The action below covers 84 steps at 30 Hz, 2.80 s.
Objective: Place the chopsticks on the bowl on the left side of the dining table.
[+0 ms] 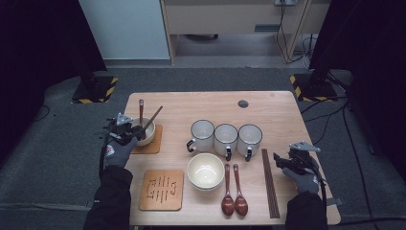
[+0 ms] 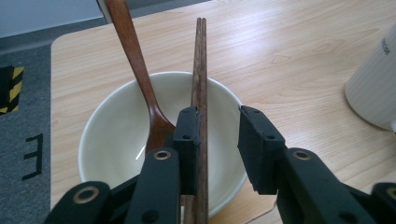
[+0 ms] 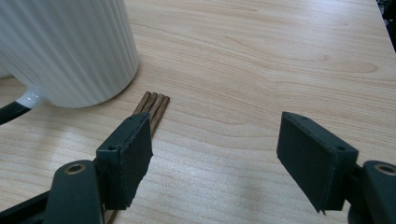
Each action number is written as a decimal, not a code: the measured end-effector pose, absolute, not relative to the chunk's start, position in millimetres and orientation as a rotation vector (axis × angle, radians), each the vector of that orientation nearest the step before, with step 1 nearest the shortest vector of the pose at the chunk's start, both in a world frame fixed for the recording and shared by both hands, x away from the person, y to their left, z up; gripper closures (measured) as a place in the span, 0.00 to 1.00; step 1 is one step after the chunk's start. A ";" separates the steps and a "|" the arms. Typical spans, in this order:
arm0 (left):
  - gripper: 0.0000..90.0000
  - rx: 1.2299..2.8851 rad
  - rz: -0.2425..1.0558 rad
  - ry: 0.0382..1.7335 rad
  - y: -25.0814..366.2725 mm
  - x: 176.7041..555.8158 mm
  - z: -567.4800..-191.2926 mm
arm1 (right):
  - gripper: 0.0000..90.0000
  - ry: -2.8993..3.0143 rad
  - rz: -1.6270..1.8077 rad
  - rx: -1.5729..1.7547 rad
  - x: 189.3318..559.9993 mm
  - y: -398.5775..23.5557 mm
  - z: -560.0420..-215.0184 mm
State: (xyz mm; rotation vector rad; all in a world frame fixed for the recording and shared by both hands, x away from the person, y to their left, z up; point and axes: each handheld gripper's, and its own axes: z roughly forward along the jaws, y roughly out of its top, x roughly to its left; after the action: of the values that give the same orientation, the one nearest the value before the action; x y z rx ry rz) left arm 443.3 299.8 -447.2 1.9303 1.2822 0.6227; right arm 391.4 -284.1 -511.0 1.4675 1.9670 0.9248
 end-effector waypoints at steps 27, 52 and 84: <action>0.79 1.989 0.513 1.348 300.5 443.2 -457.0 | 0.30 1.969 0.932 1.471 391.2 -283.4 -511.6; 0.70 1.893 0.588 1.468 320.5 445.1 -462.1 | 0.30 1.972 0.926 1.468 391.9 -283.5 -512.5; 0.62 1.798 0.625 1.415 309.3 440.1 -443.8 | 0.29 1.962 0.935 1.489 392.0 -284.1 -511.0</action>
State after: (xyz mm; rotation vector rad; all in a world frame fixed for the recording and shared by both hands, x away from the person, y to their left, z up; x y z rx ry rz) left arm 440.1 309.3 -443.8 1.7982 1.4149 0.6253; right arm 392.0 -284.1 -511.0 1.4888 1.9624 0.9350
